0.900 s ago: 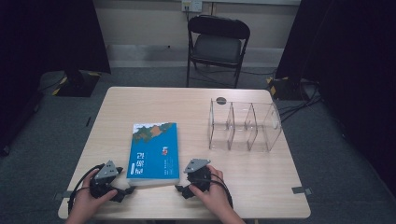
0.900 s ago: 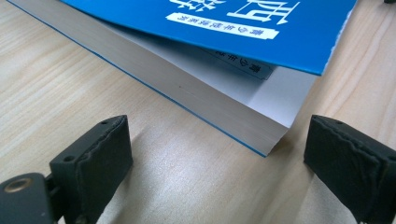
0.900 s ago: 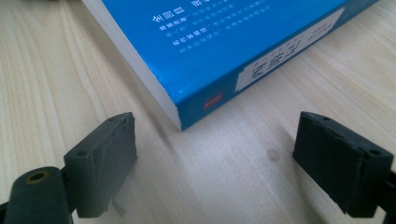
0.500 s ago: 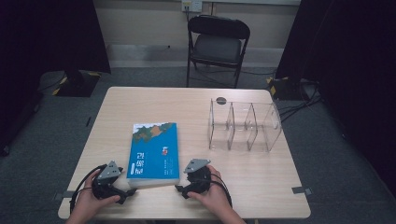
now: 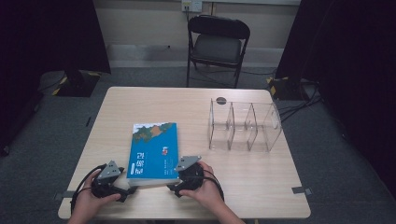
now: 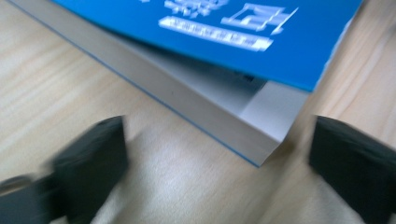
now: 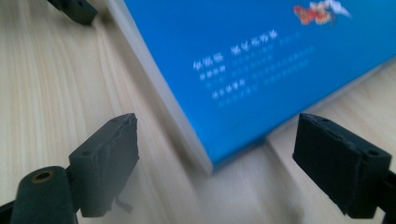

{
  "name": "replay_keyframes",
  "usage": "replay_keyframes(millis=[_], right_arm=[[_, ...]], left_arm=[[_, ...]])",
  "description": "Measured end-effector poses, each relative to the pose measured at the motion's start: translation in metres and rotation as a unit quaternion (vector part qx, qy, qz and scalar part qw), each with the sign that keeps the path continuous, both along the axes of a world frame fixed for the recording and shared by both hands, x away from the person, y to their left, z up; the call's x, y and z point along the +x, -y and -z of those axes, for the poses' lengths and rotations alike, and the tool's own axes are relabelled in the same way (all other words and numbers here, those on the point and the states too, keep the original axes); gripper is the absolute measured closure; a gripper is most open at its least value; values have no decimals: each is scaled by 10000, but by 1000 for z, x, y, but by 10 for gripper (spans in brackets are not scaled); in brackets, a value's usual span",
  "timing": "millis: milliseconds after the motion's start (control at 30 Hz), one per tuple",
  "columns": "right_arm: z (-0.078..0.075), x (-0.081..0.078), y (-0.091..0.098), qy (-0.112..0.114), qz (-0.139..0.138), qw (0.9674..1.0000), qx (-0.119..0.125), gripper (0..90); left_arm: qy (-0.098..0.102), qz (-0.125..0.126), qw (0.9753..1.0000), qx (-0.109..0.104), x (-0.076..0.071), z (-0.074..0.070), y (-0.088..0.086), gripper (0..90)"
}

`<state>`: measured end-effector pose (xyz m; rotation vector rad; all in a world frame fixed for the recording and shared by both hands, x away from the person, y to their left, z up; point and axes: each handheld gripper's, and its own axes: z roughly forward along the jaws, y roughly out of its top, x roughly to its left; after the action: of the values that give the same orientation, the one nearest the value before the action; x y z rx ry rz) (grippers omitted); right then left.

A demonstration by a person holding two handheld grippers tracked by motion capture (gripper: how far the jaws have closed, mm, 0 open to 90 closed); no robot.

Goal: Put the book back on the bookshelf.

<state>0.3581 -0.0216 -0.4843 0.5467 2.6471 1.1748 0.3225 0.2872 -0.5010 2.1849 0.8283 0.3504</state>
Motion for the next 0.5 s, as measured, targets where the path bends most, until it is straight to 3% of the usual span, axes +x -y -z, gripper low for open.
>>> replay_keyframes(millis=[167,367,400,500], right_arm=[[-6,5,-7,110,4,9999,24,141],[-6,6,-9,227,-26,9997,-46,140],[-5,6,-10,291,-51,9996,16,140],[-3,7,-13,367,-107,9993,44,140]], left_arm=[[-33,110,9999,-4,1,-2,5,259],[-144,10,9999,31,1,-5,10,291],[-221,25,9996,157,1,-7,10,300],[-320,-30,9993,201,1,-10,11,319]])
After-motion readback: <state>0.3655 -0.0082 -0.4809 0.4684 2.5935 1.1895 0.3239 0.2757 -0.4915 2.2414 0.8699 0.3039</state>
